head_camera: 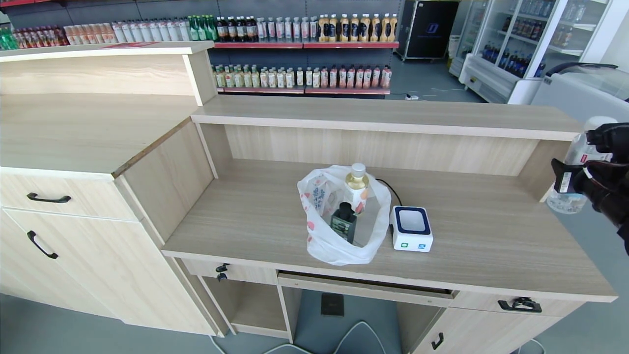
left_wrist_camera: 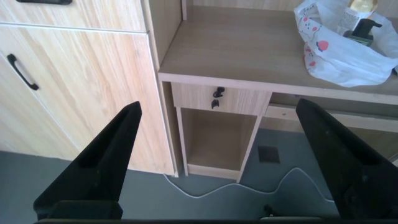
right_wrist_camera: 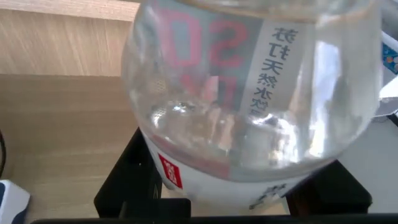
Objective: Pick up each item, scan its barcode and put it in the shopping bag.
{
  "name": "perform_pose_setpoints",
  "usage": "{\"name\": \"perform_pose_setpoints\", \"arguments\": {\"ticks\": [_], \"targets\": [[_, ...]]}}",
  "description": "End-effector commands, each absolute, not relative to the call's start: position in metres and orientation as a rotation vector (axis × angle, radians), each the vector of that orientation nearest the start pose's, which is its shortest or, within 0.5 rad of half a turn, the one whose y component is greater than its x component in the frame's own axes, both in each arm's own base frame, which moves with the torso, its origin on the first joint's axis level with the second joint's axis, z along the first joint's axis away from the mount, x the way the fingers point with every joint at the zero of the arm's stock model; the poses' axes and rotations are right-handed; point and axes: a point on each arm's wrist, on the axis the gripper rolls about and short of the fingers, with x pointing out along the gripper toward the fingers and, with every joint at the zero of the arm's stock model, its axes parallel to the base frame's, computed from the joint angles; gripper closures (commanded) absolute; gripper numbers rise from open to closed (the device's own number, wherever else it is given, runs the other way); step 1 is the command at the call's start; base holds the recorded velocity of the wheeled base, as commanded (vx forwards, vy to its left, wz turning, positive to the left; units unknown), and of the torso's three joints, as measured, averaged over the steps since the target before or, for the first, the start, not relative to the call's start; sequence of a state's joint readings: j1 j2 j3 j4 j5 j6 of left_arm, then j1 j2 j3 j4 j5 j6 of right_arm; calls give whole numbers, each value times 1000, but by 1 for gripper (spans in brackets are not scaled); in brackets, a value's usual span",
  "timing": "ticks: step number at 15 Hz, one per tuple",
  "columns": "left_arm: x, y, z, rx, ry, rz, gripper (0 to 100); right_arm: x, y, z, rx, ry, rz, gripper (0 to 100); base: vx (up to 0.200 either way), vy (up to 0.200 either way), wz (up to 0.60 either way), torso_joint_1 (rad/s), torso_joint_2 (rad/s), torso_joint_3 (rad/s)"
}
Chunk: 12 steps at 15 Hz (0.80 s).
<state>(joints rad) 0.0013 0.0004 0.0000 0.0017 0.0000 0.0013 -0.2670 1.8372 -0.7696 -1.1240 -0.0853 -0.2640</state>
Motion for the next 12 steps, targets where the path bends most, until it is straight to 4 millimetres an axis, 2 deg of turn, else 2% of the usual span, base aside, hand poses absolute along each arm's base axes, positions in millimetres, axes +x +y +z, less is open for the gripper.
{"name": "perform_pose_setpoints", "arguments": {"ticks": [1, 4, 10, 12], "targets": [[-23, 0, 75, 2, 2, 3, 0, 313, -87, 179, -310, -1, -357, 100, 0, 0, 0, 0, 0, 0], [-23, 0, 75, 2, 2, 2, 0, 313, -86, 178, -338, 9, -353, 100, 0, 0, 0, 0, 0, 0], [-23, 0, 75, 2, 2, 2, 0, 324, -65, 175, -335, -26, -273, 100, 0, 0, 600, 0, 1, 2], [-23, 0, 75, 2, 3, 2, 0, 329, -55, 174, -275, -74, -185, 100, 0, 0, 0, 0, 0, 0]]}}
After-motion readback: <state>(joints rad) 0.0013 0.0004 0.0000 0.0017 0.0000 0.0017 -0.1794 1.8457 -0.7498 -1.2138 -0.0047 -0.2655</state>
